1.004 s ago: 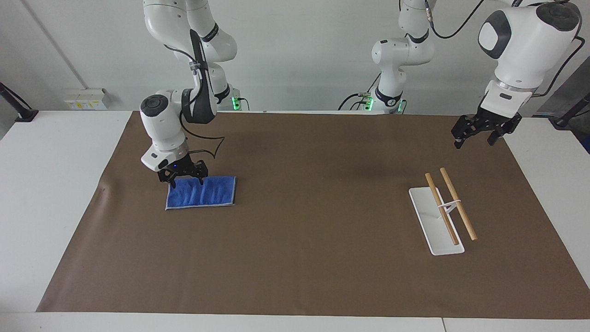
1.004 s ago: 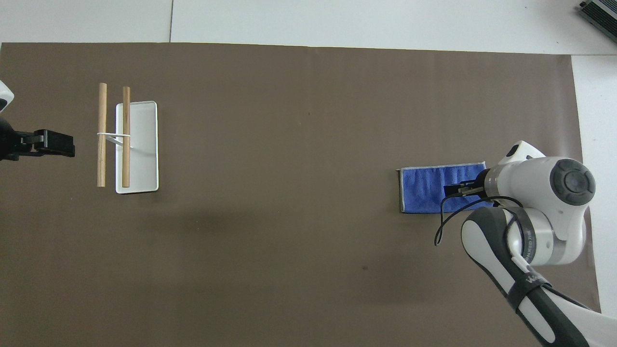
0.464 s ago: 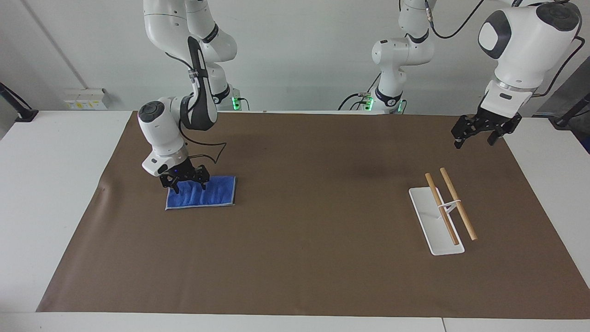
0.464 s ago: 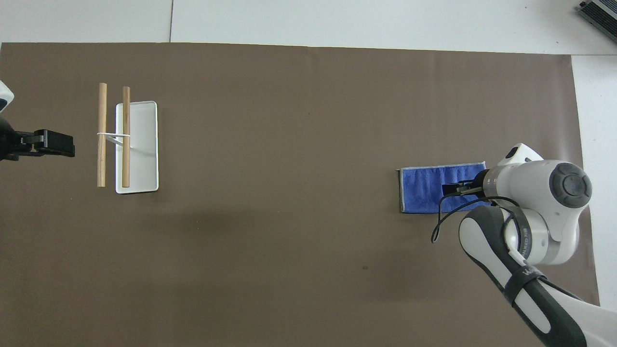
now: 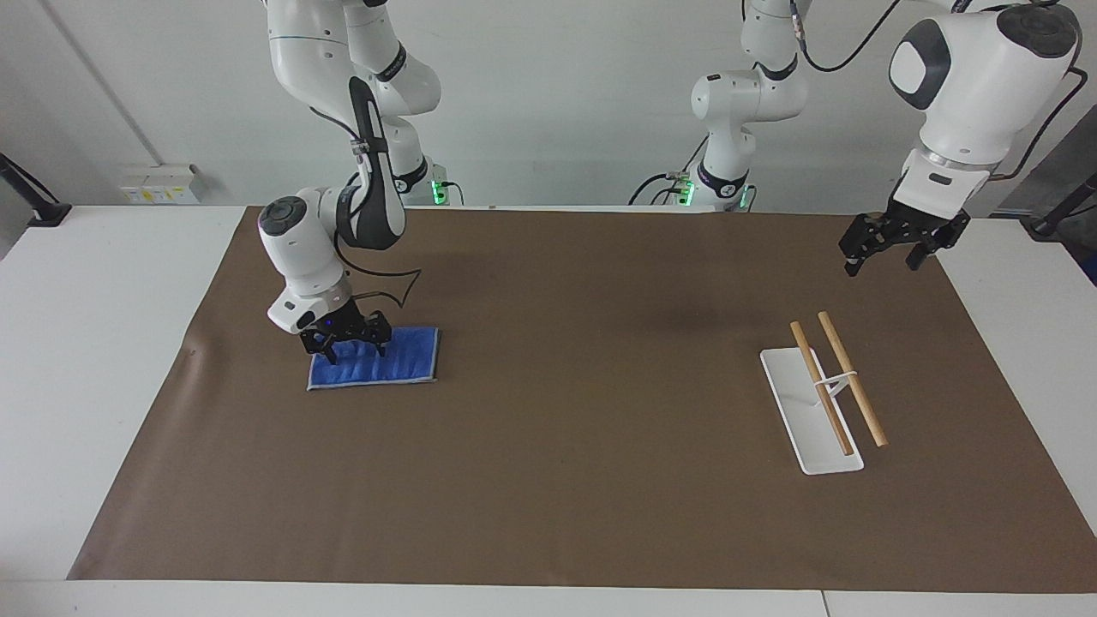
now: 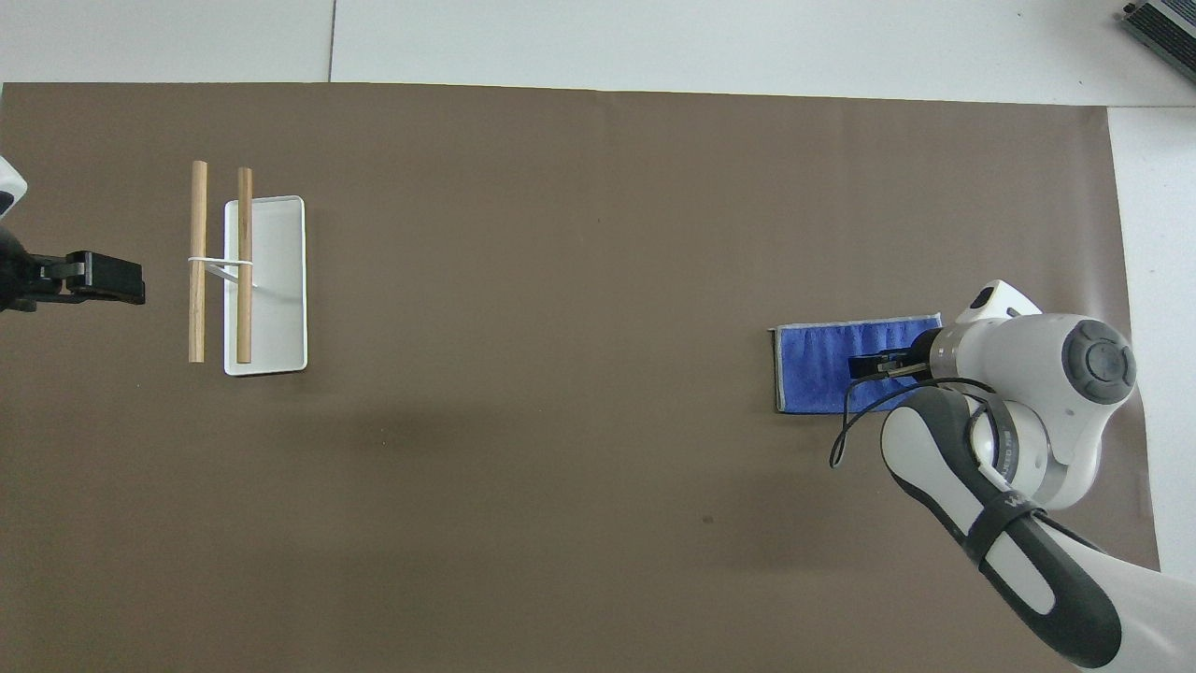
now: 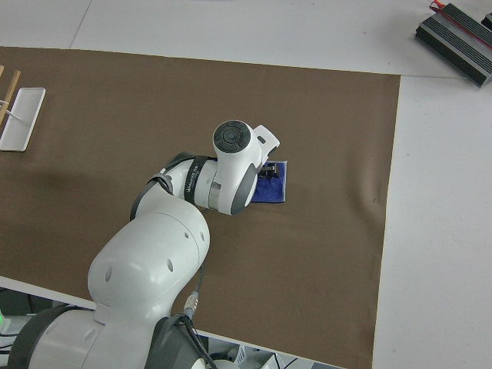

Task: Right arm passes towel to left arm to hang
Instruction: 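Lower the right gripper onto the blue towel's edge and close it, then lift the blue towel with the right gripper toward the table center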

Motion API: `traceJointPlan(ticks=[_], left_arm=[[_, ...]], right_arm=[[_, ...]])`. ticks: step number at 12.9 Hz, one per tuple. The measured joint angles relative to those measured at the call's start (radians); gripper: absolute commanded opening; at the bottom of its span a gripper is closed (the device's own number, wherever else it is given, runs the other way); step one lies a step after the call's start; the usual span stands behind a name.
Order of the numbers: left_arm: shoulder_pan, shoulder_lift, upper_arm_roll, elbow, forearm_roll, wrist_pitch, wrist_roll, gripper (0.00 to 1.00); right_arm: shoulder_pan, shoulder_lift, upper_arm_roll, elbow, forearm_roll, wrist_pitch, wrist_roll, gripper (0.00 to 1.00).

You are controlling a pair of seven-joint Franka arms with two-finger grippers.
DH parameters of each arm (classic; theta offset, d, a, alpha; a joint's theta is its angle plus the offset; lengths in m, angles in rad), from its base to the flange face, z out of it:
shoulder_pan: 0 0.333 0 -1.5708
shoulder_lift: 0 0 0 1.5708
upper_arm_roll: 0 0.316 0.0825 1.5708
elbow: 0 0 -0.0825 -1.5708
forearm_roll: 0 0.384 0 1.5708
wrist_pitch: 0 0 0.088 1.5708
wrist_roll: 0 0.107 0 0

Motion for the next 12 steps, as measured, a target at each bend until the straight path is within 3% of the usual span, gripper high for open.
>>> traceJointPlan(ticks=[1,2,5,6,12], left_arm=[[0.000,0.000,0.000,0.000,0.000,0.000,0.000,1.00],[0.000,0.000,0.000,0.000,0.000,0.000,0.000,1.00],[0.000,0.000,0.000,0.000,0.000,0.000,0.000,1.00],[0.000,0.000,0.000,0.000,0.000,0.000,0.000,1.00],[0.000,0.000,0.000,0.000,0.000,0.000,0.000,1.00]], right_arm=[[0.000,0.000,0.000,-0.005,0.000,0.000,-0.002,1.00],[0.000,0.000,0.000,-0.008,0.000,0.000,-0.003,0.85],[-0.001,-0.003,-0.002,-0.008,0.000,0.001,-0.003,0.17],[-0.001,-0.006,-0.002,-0.008,0.000,0.001,-0.003,0.00],[0.002,-0.016,0.000,0.013,0.005,-0.023,0.012,0.00]])
